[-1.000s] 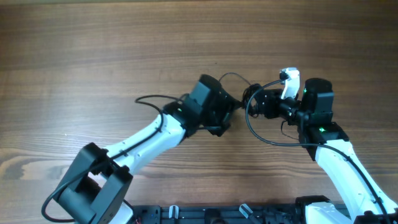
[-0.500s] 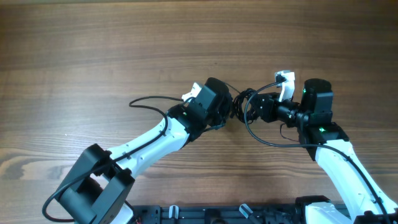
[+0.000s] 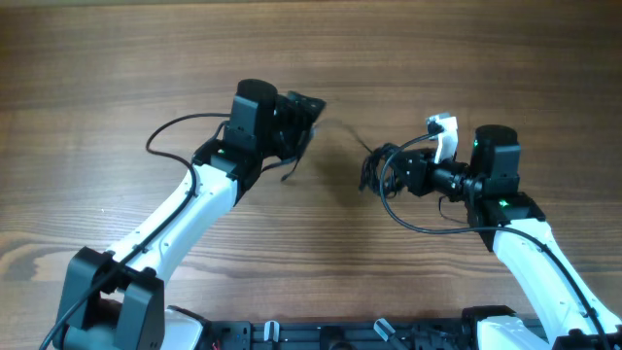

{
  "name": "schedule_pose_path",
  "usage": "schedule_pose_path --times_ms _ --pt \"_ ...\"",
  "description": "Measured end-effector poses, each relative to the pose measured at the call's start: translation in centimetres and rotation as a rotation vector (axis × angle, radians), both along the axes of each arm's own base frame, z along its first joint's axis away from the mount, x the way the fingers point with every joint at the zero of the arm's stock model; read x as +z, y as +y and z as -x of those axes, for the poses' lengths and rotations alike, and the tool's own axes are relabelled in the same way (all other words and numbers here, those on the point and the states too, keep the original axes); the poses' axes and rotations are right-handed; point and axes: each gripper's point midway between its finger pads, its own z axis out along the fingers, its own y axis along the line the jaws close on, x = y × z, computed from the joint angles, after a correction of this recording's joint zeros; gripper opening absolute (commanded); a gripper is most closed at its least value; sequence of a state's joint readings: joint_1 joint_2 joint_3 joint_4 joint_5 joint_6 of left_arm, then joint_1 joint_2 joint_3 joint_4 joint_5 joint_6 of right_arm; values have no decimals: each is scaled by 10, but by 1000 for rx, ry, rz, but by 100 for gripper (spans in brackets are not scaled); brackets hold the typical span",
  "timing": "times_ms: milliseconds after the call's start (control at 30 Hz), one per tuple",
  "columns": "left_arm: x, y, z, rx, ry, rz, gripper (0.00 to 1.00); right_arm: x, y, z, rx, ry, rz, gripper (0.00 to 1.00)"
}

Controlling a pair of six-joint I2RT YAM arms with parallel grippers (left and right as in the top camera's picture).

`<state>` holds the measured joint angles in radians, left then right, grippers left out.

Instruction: Untangle cables

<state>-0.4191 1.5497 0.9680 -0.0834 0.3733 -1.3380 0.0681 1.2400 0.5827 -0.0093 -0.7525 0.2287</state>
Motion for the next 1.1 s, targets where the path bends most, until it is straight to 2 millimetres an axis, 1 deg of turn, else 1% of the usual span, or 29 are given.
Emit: schedule_pose_path --times_ms 67,100,133,233,267,400,433,467,533,667,733,767,800,833,933,1100 --pt "-10 -5 16 -76 41 -23 63 8 2 -4 11 -45 -10 9" --pt "-15 -8 26 -116 64 -34 57 11 3 -5 15 -63 -13 9" --pt "-18 -12 35 -160 82 -35 55 12 3 -6 17 -71 -14 9" --pt "-16 -27 49 -217 109 0 48 14 4 -6 25 -77 -17 9" --pt "-14 -34 54 -227 121 13 46 13 4 -5 27 -74 -18 9" --pt "-13 -59 75 -246 192 60 43 14 10 -2 48 -74 -21 9" --pt "-14 -66 82 -249 219 69 42 14 14 0 61 -77 -19 9" --pt "-16 -70 86 -251 241 75 39 14 17 1 72 -80 -17 9" --pt "-26 -80 97 -252 306 76 33 13 23 4 95 -88 -9 9" --pt "-41 -85 103 -239 369 67 22 12 23 3 85 -92 5 8" --pt "-46 -85 103 -232 386 66 20 11 22 3 83 -90 6 9" --pt "-47 -86 103 -229 389 65 16 11 23 3 84 -89 7 9" --pt "-48 -85 103 -226 393 65 6 11 23 3 84 -88 8 8" --pt "-50 -85 103 -220 401 61 4 11 23 3 84 -88 7 8" --pt "-57 -80 103 -193 422 34 4 7 23 5 86 -75 8 6" --pt "-59 -74 97 -162 412 20 4 4 23 8 87 -54 11 5"
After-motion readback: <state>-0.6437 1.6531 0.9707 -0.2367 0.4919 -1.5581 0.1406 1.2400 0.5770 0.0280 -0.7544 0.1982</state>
